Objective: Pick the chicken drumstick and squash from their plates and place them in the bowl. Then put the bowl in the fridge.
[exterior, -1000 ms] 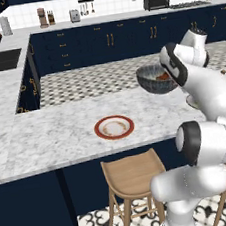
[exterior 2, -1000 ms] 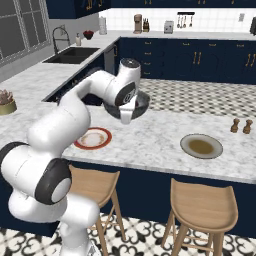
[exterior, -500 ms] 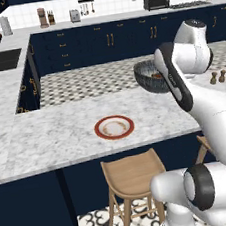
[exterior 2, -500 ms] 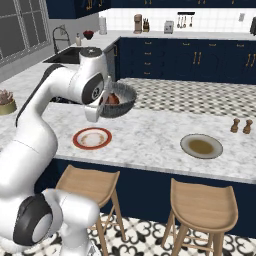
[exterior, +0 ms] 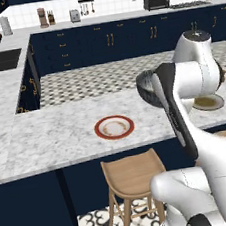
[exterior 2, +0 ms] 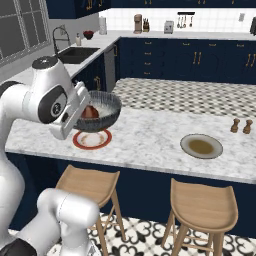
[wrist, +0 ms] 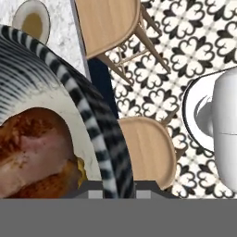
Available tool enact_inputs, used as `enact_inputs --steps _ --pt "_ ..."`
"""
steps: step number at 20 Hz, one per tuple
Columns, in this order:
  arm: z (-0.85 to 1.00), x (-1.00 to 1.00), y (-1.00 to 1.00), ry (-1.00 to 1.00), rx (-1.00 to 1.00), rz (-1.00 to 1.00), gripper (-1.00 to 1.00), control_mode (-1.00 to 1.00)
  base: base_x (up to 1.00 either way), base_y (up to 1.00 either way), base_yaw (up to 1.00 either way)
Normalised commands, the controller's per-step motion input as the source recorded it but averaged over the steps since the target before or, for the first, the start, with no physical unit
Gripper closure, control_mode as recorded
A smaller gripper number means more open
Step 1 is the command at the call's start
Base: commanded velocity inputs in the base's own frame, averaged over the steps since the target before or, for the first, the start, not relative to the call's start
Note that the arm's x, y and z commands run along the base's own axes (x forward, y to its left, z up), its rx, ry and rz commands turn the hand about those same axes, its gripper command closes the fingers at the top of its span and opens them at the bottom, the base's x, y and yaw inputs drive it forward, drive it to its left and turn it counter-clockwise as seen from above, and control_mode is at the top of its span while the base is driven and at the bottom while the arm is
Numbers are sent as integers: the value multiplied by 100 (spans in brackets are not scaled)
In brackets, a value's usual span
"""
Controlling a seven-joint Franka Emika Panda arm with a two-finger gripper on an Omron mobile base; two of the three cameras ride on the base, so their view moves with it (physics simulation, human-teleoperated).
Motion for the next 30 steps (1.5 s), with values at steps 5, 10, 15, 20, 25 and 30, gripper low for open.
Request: enact_inputs --steps 5,10,15,20,25,30 --pt "0 -49 19 -2 -19 22 100 -100 0 0 0" --pt "-1 -28 -9 -1 20 1 100 -100 0 0 0" --pt "-13 -41 0 0 12 0 100 -100 0 0 0" --pt "-28 -35 7 0 -15 0 100 -100 0 0 0" --pt "-23 -10 0 2 -11 -3 100 -100 0 0 0" --pt "-14 0 0 4 0 -1 100 -100 0 0 0"
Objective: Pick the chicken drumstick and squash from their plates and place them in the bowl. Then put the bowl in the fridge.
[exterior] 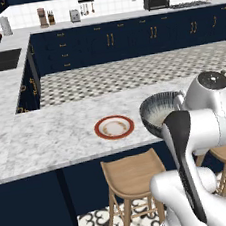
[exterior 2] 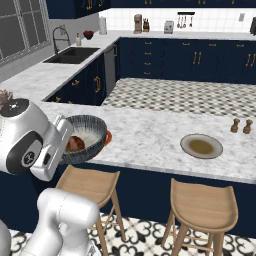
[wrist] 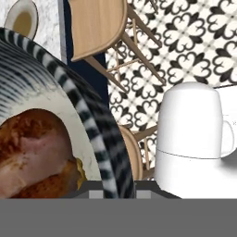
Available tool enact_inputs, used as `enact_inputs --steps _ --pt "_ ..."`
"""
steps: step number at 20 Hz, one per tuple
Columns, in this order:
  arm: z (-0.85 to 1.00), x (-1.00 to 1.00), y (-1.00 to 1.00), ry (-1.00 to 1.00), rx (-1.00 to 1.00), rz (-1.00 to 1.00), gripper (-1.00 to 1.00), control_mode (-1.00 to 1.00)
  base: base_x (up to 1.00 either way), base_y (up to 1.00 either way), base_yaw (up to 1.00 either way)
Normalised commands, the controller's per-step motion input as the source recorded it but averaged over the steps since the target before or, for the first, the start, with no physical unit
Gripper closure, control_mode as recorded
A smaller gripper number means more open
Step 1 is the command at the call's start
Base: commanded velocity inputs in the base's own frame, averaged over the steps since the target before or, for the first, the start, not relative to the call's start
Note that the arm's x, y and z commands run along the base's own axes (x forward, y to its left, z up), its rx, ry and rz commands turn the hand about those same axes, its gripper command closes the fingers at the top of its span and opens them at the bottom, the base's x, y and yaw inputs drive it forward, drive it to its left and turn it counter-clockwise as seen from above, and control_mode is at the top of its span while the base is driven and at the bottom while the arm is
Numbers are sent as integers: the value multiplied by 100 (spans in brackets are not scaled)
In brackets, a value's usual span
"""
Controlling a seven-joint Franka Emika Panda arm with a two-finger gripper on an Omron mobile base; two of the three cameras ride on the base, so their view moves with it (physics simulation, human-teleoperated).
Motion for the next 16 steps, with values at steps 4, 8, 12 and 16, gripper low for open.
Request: enact_inputs --steps 4,8,12,16 --pt "0 0 0 0 0 0 100 -100 0 0 0" --pt "0 -4 0 -1 0 0 100 100 -22 0 -3" --pt "0 0 0 0 0 0 100 100 -64 -18 -20" --pt "0 0 0 0 0 0 100 100 -29 -52 -56"
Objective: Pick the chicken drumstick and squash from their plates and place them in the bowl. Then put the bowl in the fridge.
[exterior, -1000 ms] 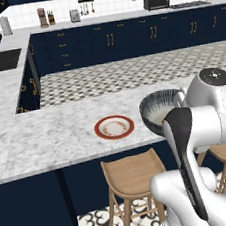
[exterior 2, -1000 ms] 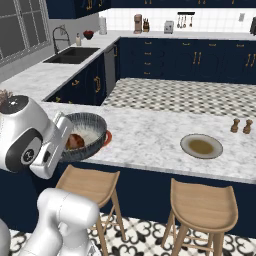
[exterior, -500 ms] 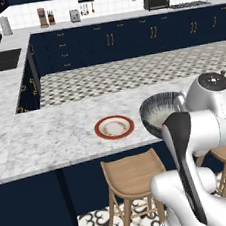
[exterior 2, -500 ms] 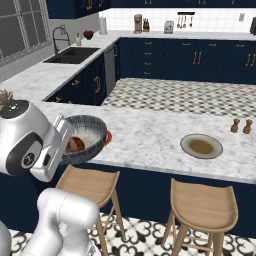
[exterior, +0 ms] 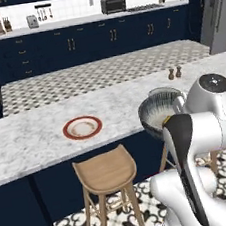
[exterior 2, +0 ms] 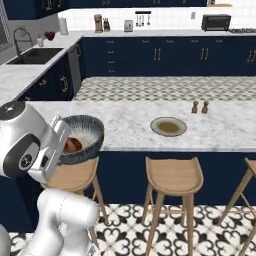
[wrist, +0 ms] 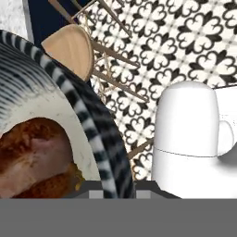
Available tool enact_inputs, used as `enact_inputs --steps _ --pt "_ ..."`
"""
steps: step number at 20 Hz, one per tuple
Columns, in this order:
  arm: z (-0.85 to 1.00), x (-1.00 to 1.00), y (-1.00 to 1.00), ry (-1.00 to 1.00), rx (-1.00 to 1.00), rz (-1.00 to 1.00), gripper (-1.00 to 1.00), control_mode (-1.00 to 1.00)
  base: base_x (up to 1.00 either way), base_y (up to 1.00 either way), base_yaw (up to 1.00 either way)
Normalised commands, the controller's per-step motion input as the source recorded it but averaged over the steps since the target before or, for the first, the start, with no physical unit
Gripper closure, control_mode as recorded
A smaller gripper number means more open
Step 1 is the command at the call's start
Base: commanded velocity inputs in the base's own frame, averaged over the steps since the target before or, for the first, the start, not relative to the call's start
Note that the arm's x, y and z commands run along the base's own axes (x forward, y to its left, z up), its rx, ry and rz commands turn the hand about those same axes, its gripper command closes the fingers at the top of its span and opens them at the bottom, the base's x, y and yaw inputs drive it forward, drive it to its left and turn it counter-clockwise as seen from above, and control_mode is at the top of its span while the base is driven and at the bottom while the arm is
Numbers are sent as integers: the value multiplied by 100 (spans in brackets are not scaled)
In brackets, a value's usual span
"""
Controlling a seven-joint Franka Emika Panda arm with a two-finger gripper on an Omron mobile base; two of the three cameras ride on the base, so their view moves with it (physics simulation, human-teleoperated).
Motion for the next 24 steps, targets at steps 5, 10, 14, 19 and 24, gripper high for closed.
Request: enact_inputs --steps 5,10,14,19,24 --pt "0 0 0 0 0 0 100 100 -1 -83 -68" --pt "0 0 0 0 0 0 100 100 2 -100 -41" --pt "0 0 0 0 0 0 100 100 12 -100 -16" --pt "0 0 0 0 0 0 100 100 0 -100 1" --pt "0 0 0 0 0 0 100 100 20 -100 9"
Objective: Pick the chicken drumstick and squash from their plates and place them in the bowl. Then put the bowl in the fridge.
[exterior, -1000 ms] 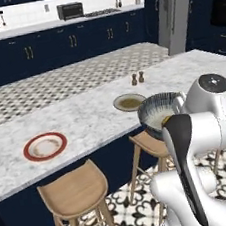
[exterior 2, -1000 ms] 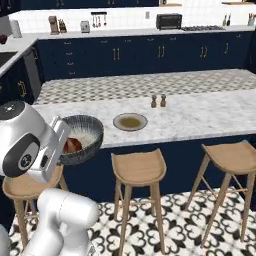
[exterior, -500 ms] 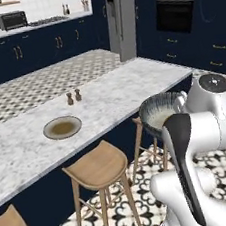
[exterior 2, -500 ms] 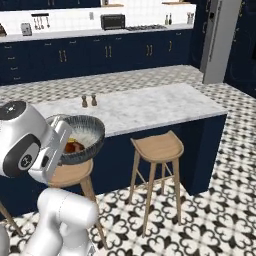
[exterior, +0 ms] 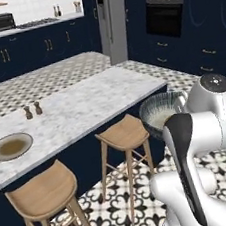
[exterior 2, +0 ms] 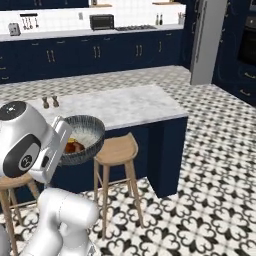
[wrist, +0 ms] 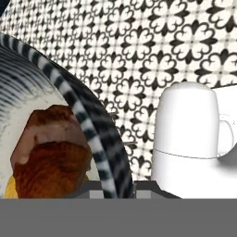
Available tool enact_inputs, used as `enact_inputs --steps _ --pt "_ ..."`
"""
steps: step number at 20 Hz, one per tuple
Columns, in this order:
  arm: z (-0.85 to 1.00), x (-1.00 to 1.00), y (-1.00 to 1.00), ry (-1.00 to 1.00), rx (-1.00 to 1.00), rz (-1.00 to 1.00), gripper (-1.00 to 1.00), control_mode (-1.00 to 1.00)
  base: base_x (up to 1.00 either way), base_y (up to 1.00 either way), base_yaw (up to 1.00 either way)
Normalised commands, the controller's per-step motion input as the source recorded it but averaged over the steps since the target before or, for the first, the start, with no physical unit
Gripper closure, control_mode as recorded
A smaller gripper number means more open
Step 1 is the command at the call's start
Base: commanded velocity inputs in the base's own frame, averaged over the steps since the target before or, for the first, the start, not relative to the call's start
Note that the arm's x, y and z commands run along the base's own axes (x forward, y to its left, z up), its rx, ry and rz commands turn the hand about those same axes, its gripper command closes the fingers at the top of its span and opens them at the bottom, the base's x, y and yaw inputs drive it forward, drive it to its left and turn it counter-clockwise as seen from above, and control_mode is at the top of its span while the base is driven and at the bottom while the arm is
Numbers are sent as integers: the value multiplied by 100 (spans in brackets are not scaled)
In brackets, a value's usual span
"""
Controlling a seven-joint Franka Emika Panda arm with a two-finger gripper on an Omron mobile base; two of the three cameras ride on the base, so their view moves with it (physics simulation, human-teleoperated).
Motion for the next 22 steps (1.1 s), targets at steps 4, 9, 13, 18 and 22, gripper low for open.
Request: enact_inputs --steps 4,9,13,18,22 --pt "0 0 0 0 0 0 100 100 33 -100 8" --pt "0 0 0 0 0 0 100 100 41 -100 8" --pt "0 0 0 0 0 0 100 100 44 -100 8" --pt "0 0 0 0 0 0 100 100 54 -100 12" --pt "0 0 0 0 0 0 100 100 67 -100 18"
